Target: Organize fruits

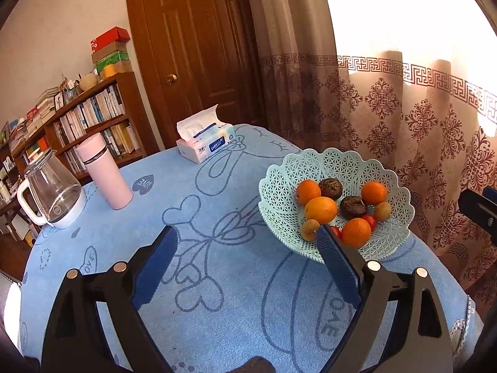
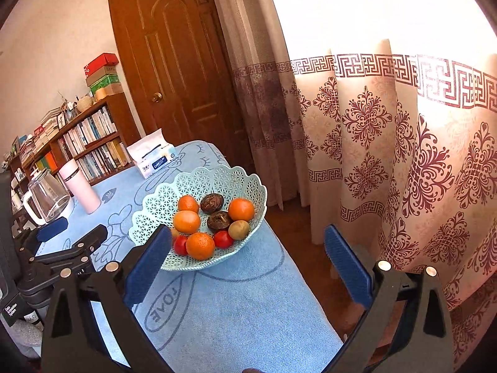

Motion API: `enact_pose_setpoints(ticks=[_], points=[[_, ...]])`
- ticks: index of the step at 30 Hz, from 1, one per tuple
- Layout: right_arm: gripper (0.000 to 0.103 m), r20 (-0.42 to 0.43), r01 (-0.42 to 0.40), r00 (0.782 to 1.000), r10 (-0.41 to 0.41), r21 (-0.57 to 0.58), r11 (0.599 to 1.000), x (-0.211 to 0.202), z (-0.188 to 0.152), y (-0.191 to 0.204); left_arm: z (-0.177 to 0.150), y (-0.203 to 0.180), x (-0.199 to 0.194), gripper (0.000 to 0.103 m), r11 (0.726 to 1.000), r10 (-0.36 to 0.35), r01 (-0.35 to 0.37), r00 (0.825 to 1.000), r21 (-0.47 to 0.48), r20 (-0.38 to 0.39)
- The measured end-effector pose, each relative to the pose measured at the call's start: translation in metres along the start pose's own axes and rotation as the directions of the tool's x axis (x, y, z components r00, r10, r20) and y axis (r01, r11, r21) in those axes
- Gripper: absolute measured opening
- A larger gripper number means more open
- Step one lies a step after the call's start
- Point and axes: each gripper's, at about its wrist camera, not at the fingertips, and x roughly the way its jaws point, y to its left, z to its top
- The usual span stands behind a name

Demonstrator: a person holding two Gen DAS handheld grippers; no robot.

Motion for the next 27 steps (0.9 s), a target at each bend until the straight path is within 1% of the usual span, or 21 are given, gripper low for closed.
enact_pose_setpoints(ticks=[6, 12, 19, 27], points=[[0.100, 0.003, 0.006, 1.000, -0.006, -0.035, 0.999, 0.003, 0.008, 0.010, -0.001, 0.003, -0.007, 0.090, 1.000, 0.021, -0.021, 1.000, -0.006, 0.021], [0.100, -0.014, 0.002, 1.000, -0.003, -0.082, 0.997, 0.008, 0.008, 0.020, -0.002, 0.002, -0.010, 0.090, 1.000, 0.031, -0.030, 0.999, -0.007, 0.023], [0.100, -0.019, 0.015, 1.000, -0.017, -0.138, 0.990, 0.014, 0.011, 0.032, -0.002, 0.002, -0.010, 0.090, 0.999, 0.044, -0.044, 0.999, -0.008, 0.023], [0.100, -0.054, 0.022, 0.998, -0.033, -0.191, 0.981, 0.025, 0.004, 0.038, -0.001, 0.004, -0.007, 0.090, 0.998, 0.058, -0.058, 0.998, -0.025, 0.012]])
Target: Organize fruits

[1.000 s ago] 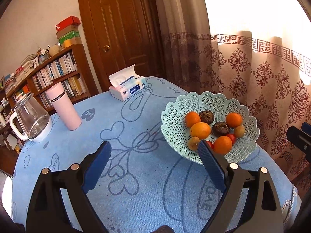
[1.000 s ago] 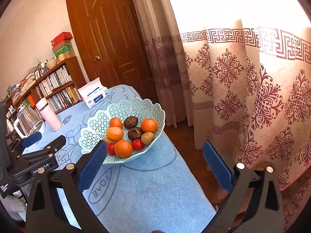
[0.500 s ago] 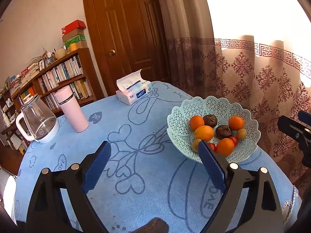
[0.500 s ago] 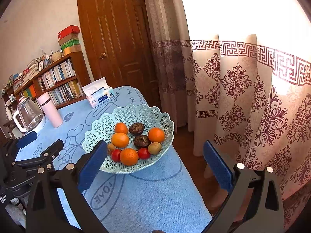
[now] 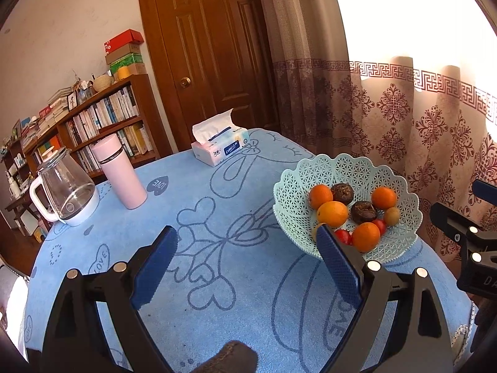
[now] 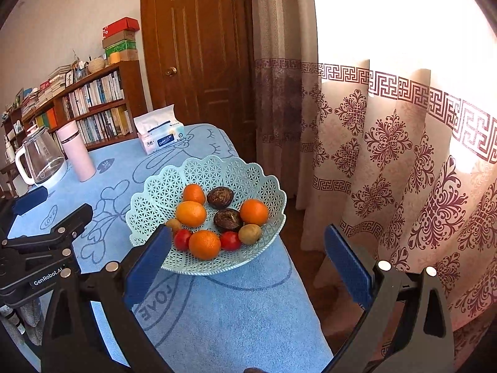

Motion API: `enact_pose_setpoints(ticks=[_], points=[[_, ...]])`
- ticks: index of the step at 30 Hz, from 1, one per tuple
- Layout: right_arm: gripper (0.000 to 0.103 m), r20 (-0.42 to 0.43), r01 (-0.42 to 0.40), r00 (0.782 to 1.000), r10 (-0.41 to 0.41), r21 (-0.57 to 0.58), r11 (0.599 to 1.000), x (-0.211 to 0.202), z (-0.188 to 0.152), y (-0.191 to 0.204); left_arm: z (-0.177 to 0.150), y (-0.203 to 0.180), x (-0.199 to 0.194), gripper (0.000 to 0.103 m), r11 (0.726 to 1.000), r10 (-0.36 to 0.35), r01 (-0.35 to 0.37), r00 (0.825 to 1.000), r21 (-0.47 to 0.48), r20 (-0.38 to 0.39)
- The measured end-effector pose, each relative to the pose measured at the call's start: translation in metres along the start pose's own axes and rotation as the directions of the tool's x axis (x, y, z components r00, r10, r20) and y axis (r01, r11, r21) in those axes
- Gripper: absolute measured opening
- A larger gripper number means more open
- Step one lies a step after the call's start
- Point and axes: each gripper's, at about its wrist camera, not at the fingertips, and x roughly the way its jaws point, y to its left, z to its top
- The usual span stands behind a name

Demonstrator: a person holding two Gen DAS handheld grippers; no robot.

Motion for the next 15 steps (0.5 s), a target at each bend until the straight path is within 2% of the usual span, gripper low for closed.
enact_pose_setpoints(ticks=[15], points=[[0.100, -0.003, 0.008, 1.000, -0.008, -0.022, 1.000, 0.0050, -0.0037, 0.0047, 0.0008, -0.0038, 0.0018, 0.092, 1.000, 0.004, -0.004, 1.000, 0.022, 0.003]])
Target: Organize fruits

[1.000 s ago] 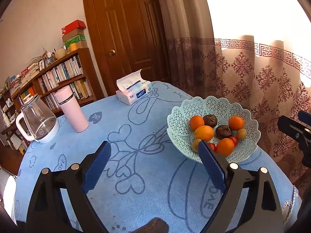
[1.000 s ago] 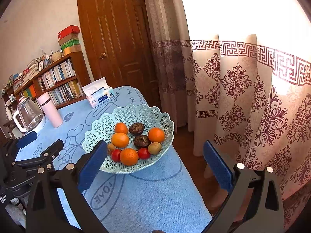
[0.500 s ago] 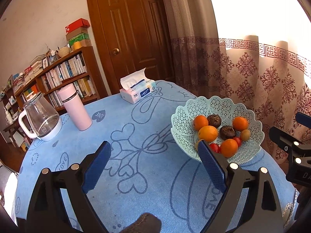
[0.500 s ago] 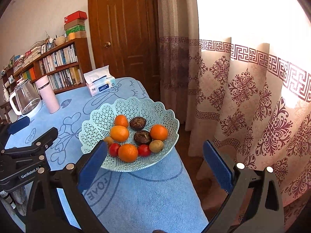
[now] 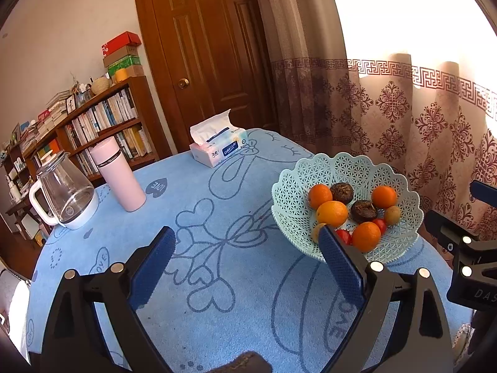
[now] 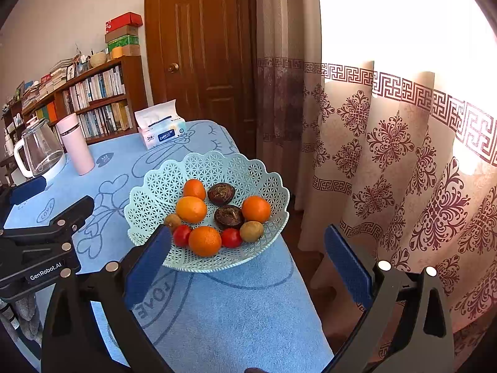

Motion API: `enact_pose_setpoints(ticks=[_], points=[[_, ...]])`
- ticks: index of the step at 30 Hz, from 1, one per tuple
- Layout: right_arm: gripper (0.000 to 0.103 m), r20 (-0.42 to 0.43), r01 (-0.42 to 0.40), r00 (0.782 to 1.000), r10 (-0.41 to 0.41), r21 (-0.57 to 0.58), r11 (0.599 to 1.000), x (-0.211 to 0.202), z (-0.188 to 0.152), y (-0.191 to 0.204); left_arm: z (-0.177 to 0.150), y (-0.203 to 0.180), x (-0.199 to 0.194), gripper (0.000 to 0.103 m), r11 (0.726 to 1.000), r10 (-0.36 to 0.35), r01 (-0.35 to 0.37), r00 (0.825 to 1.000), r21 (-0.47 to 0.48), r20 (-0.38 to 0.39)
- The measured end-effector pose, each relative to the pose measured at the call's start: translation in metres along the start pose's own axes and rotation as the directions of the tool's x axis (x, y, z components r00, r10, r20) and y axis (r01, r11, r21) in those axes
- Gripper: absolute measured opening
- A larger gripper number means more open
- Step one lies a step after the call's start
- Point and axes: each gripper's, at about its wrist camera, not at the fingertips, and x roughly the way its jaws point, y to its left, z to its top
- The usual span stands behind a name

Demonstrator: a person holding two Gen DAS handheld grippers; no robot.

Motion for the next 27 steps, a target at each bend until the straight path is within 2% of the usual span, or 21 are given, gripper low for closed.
enact_pose_setpoints(ticks=[9, 27], points=[[0.100, -0.003, 0.000, 1.000, 0.000, 0.001, 1.000, 0.0010, -0.0001, -0.0005, -0.0001, -0.0048, 0.0033, 0.092, 1.000, 0.014, -0.014, 1.000, 0.025, -0.005], [0.100, -0.011, -0.001, 1.000, 0.001, -0.001, 1.000, 0.0047, -0.0039, 0.0010, 0.0006, -0.0094, 0.0076, 0.092, 0.999, -0.017, 0.017, 1.000, 0.030, -0.011]])
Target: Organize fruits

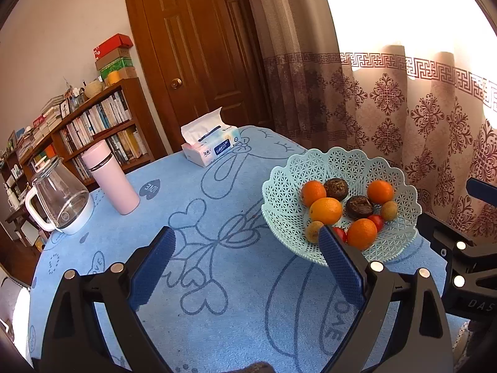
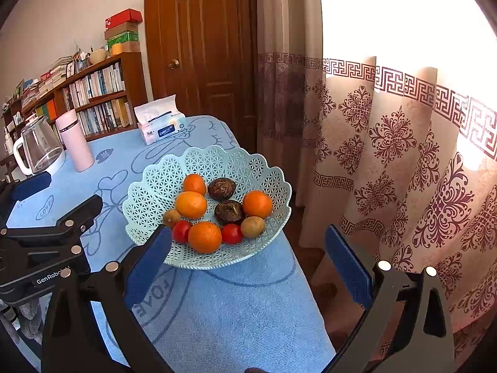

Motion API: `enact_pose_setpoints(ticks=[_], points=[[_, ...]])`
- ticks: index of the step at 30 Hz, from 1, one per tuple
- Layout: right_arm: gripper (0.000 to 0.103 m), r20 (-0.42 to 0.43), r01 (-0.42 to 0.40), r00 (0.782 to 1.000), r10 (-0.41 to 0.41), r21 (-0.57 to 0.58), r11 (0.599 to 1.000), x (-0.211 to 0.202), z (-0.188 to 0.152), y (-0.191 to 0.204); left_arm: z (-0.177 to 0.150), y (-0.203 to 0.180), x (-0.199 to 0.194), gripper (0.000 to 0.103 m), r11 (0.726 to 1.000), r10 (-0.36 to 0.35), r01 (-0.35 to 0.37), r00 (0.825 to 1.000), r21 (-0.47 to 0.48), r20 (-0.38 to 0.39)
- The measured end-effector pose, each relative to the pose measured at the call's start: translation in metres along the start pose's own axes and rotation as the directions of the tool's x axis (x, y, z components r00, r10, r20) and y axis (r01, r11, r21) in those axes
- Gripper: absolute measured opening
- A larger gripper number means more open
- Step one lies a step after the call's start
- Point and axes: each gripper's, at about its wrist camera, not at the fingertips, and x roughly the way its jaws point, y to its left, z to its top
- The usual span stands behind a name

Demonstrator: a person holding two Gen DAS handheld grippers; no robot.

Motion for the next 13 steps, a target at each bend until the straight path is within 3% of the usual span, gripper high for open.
enact_pose_setpoints(ticks=[13], points=[[0.100, -0.015, -0.016, 1.000, 0.015, -0.009, 1.000, 0.003, -0.006, 0.010, -0.003, 0.014, 0.001, 0.092, 0.999, 0.001, -0.002, 0.999, -0.048, -0.037]])
